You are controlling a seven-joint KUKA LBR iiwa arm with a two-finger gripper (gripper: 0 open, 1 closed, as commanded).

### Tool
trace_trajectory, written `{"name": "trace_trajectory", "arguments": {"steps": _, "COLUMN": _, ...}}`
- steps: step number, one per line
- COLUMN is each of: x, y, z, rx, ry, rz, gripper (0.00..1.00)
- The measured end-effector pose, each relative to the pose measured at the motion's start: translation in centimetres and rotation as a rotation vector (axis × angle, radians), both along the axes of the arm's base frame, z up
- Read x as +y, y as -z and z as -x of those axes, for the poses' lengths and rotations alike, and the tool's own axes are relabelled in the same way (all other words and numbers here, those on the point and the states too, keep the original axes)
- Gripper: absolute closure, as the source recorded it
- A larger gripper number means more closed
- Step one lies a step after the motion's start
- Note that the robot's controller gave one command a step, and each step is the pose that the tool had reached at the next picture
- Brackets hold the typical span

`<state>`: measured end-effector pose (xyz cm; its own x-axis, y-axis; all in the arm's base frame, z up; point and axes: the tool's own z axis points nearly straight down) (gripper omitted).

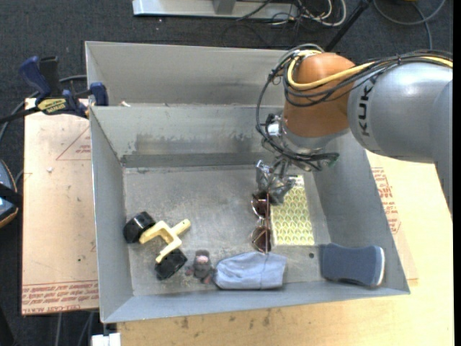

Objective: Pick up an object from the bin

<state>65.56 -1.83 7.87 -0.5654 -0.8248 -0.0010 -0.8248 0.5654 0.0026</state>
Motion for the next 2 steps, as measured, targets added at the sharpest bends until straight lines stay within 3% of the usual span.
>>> {"name": "trace_trajectory", "arguments": {"steps": 2, "x": -0.02, "y": -1.06, "z": 0.09, "rx": -0.001, "ry": 0.000, "rz": 0.001, "gripper": 1.00}}
